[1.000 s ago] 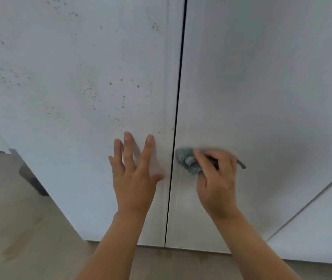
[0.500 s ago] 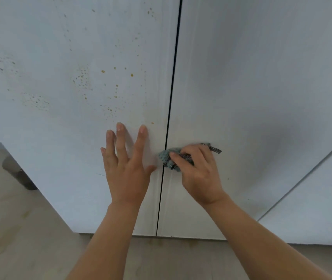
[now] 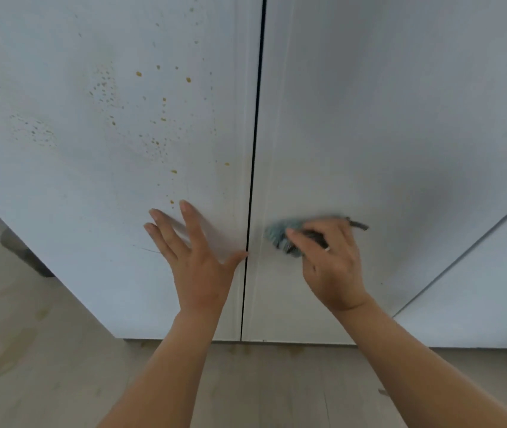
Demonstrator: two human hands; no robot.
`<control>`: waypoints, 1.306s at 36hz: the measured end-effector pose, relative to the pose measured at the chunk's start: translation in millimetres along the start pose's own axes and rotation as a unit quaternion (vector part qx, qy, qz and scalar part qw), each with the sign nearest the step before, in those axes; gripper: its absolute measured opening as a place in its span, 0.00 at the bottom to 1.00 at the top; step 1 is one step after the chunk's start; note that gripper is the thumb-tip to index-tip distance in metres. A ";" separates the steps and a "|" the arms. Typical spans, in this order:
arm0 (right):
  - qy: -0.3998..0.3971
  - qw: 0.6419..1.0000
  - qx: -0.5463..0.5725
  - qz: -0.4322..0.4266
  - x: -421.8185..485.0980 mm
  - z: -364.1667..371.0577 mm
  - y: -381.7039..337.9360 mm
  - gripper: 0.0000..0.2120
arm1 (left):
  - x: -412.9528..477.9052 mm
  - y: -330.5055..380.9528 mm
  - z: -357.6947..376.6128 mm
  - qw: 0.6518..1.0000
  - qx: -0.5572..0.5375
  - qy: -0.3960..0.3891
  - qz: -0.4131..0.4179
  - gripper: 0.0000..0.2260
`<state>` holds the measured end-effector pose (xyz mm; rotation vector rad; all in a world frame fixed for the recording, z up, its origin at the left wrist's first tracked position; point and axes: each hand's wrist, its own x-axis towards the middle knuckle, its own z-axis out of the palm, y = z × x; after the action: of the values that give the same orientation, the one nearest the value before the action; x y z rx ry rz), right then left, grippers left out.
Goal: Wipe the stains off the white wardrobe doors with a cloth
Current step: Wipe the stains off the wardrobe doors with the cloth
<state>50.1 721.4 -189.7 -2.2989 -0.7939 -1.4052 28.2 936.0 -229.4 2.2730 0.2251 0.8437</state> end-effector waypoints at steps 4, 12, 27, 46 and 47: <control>0.094 0.993 -0.015 0.075 22.2 -9.4 4.3 0.14 | 3.4 0.1 7.2 1.000 -0.015 -0.002 -0.015 0.68; -0.119 0.989 -0.009 -0.087 -60.8 41.3 6.3 0.11 | 3.8 6.4 5.3 1.000 0.013 -0.008 -0.027 0.69; -0.143 0.987 0.000 -0.068 -46.3 15.9 19.6 0.11 | 2.3 13.5 1.7 0.998 0.024 -0.022 -0.056 0.69; -0.080 0.995 -0.047 0.043 -87.7 -8.5 68.2 0.10 | 6.4 16.9 12.0 0.997 0.016 -0.012 -0.078 0.71; -0.112 0.992 -0.042 0.042 -97.3 -6.1 66.3 0.11 | 6.0 17.1 12.0 0.997 0.020 -0.014 -0.079 0.71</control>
<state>51.7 637.8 -272.9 -2.5557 -0.7032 -1.1806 39.2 918.9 -221.6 2.2688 0.4064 0.7320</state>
